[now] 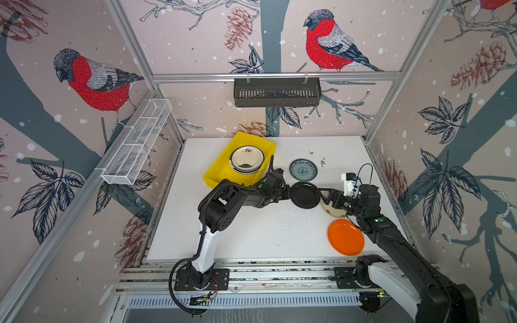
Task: Place the plates into the plastic bin on the countertop
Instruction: Pick up the plate from the center of the table.
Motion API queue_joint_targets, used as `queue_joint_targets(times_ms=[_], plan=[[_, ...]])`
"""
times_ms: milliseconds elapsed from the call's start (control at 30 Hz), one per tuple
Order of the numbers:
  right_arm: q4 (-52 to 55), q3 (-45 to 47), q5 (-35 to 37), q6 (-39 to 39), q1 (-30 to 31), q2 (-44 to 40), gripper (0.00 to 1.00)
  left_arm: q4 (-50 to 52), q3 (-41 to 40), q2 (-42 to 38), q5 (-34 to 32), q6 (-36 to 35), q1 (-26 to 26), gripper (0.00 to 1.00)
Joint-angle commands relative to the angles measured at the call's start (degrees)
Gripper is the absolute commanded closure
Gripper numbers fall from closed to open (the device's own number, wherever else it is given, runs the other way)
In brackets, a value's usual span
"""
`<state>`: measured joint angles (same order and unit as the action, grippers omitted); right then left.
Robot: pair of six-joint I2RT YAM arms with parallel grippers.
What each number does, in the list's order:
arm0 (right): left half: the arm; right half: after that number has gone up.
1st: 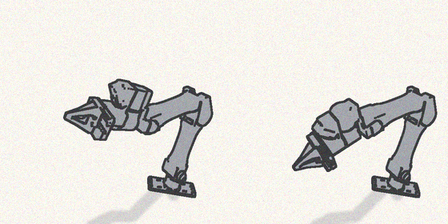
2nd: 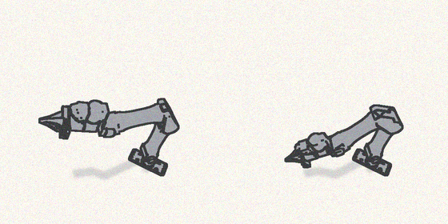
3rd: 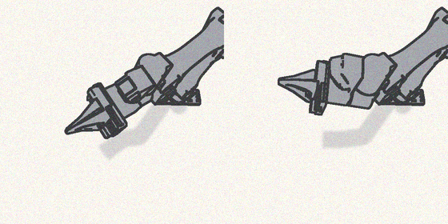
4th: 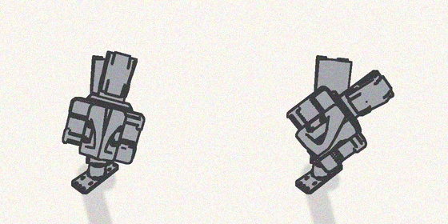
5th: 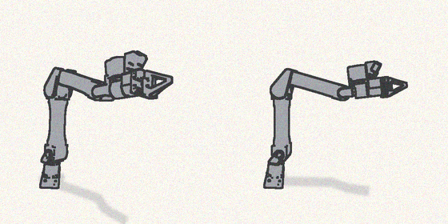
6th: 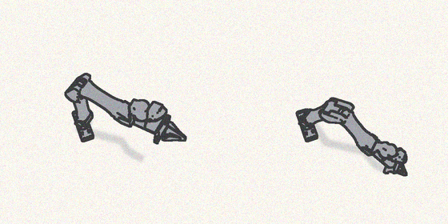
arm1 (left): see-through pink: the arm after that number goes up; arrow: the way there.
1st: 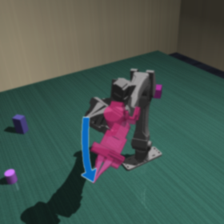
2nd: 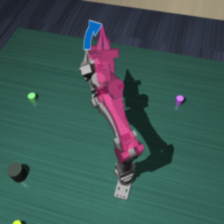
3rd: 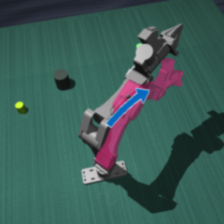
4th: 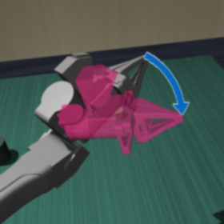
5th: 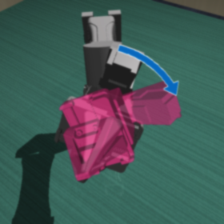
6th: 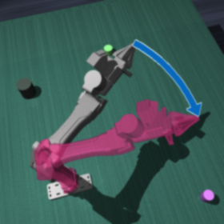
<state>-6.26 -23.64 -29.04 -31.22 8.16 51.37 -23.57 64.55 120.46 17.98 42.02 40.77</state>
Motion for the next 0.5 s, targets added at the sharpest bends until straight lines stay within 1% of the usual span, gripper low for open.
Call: queue_joint_targets(times_ms=[0,167,233,467], plan=[[-0.59,0.18,0.16,0.90,-0.32,0.11,0.10,2.88,0.89,0.80,-0.69,-0.24,0.25,0.84],[-0.59,0.39,-0.05,0.90,-0.60,0.05,0.10,3.50,1.63,1.00,-1.11,-0.62,0.27,0.85],[-0.51,0.38,-0.06,0.90,-0.71,0.04,0.10,3.69,1.94,1.09,-1.09,-0.82,0.27,0.88],[-0.35,0.35,-0.18,0.73,-0.87,0.00,0.11,4.50,2.12,0.76,-1.72,-1.37,0.30,0.91]])
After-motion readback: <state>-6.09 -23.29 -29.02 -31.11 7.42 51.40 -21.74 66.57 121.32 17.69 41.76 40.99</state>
